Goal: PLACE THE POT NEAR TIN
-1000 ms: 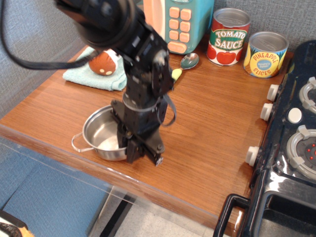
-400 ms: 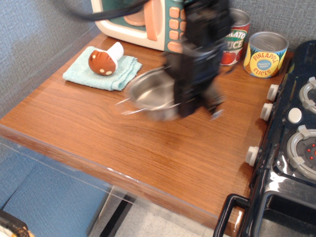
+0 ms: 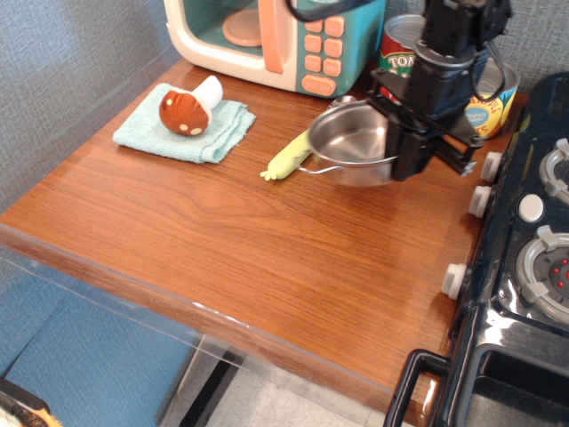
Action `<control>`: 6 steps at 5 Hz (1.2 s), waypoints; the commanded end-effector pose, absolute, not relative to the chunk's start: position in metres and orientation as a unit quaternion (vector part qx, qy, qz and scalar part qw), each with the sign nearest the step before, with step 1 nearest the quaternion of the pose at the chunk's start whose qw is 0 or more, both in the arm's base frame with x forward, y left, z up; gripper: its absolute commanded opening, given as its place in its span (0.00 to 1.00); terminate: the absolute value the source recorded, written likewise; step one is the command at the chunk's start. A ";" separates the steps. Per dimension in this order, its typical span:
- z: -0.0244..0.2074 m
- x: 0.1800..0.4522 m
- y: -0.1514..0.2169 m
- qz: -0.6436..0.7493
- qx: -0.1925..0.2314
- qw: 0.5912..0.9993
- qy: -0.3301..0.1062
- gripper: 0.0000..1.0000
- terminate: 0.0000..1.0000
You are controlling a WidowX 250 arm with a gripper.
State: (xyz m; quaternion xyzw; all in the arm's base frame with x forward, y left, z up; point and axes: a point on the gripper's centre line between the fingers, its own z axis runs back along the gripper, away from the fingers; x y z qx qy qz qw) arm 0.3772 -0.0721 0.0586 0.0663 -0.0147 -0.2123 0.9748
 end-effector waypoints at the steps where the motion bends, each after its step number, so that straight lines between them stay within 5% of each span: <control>1: 0.046 0.406 -0.069 -0.214 0.079 0.973 -0.010 0.00 0.00; 2: 0.037 0.406 -0.070 -0.209 0.070 0.975 0.005 0.00 0.00; 3: 0.052 0.403 -0.073 -0.207 0.047 0.977 -0.010 1.00 0.00; 4: 0.085 0.393 -0.069 -0.199 0.029 0.979 -0.034 1.00 0.00; 6: 0.111 0.362 -0.052 -0.175 0.024 0.983 -0.057 1.00 0.00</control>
